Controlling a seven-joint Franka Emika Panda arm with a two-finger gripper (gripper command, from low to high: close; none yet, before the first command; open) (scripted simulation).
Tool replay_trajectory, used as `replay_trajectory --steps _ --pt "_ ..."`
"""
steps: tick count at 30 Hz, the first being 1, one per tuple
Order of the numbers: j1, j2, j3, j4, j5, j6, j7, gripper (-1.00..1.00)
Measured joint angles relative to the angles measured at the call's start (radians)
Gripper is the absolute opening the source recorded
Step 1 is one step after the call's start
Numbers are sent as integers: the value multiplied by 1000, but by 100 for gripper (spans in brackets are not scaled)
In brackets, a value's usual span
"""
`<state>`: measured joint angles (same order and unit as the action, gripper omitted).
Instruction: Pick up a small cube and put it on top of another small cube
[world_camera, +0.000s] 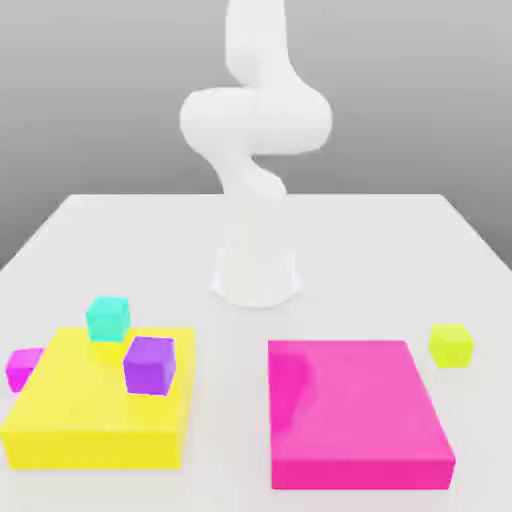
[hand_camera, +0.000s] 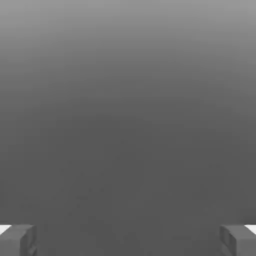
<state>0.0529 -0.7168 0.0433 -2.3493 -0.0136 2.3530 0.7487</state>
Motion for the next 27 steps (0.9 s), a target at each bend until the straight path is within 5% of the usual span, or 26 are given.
replay_trajectory --steps 20,27 --pt "482 739 362 -417 -67 462 -486 0" --pt "603 942 214 -398 -278 610 -353 0"
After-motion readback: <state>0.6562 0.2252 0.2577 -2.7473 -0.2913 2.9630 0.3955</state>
